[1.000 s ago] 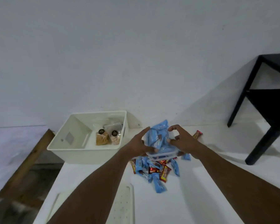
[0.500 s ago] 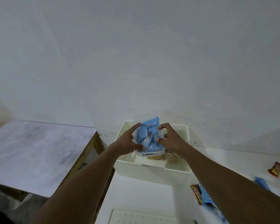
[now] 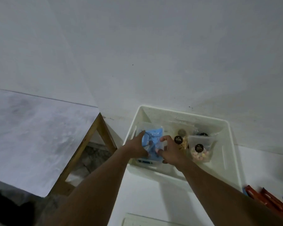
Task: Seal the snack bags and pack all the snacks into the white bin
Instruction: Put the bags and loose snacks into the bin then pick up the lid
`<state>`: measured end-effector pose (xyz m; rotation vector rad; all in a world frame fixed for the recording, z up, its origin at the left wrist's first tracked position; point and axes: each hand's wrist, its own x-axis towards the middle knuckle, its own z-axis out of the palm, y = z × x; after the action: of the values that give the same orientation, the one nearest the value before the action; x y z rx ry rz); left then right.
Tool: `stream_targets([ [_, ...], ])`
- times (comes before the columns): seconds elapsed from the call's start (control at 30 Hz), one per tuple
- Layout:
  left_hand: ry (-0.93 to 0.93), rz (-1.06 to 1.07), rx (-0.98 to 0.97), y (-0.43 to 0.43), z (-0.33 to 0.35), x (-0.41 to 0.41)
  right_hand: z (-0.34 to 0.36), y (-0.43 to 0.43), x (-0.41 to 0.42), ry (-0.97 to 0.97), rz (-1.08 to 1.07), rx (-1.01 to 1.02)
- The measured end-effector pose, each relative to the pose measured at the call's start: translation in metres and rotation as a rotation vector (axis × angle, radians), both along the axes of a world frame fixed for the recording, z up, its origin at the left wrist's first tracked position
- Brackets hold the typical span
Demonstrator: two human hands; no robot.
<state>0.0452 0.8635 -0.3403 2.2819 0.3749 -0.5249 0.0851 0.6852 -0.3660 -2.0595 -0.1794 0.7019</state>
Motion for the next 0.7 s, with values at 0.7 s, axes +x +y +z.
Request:
stream_targets([
  [0.7, -0.249, -0.115, 0.152, -0.143, 0.060, -0.002, 0.086, -0.145, -0.010, -0.294, -0.149, -0.049],
])
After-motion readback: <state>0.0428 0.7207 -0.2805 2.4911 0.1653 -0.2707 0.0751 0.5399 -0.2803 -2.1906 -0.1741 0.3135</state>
